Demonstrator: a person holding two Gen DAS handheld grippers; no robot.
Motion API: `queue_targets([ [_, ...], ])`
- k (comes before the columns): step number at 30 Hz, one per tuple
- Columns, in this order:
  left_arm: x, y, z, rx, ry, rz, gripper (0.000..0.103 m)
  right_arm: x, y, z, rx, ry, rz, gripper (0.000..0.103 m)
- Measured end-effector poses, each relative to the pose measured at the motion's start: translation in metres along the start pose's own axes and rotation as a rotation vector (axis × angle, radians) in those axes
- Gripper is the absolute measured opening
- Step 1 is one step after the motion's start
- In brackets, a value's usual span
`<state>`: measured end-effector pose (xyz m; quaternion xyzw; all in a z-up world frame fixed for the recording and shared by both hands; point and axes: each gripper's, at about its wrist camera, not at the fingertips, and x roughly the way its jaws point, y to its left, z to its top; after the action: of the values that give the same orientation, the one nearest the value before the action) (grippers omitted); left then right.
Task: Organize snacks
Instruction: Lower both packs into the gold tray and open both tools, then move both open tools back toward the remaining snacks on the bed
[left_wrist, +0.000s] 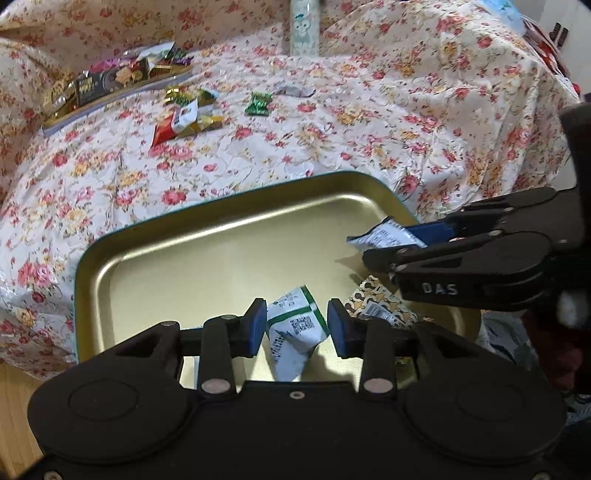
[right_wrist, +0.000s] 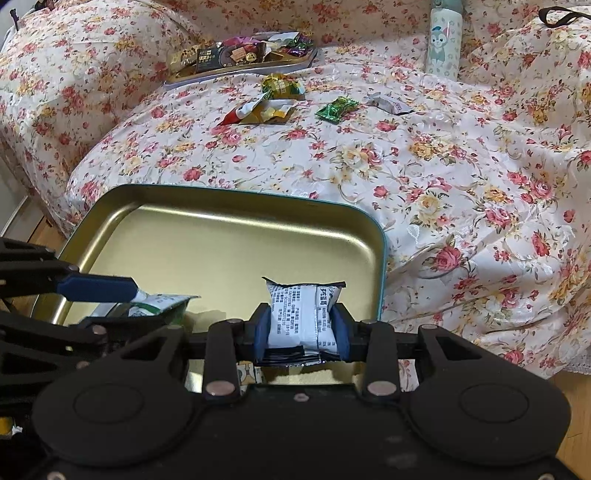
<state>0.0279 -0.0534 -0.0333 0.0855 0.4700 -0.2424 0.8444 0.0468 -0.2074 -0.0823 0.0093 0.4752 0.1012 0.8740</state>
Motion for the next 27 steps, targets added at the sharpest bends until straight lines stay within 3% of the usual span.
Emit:
queue_targets([
  [14,-0.01,0.003,0.005,-0.008,-0.054,0.036,0.046,-0.001,0.0,-0.001,-0.011,0.004,0.027,0.039],
  [27,-0.014,0.019,0.018,-0.03,-0.131,0.117,0.047,-0.013,-0.001,0.013,-0.008,-0.08,0.051,0.039],
])
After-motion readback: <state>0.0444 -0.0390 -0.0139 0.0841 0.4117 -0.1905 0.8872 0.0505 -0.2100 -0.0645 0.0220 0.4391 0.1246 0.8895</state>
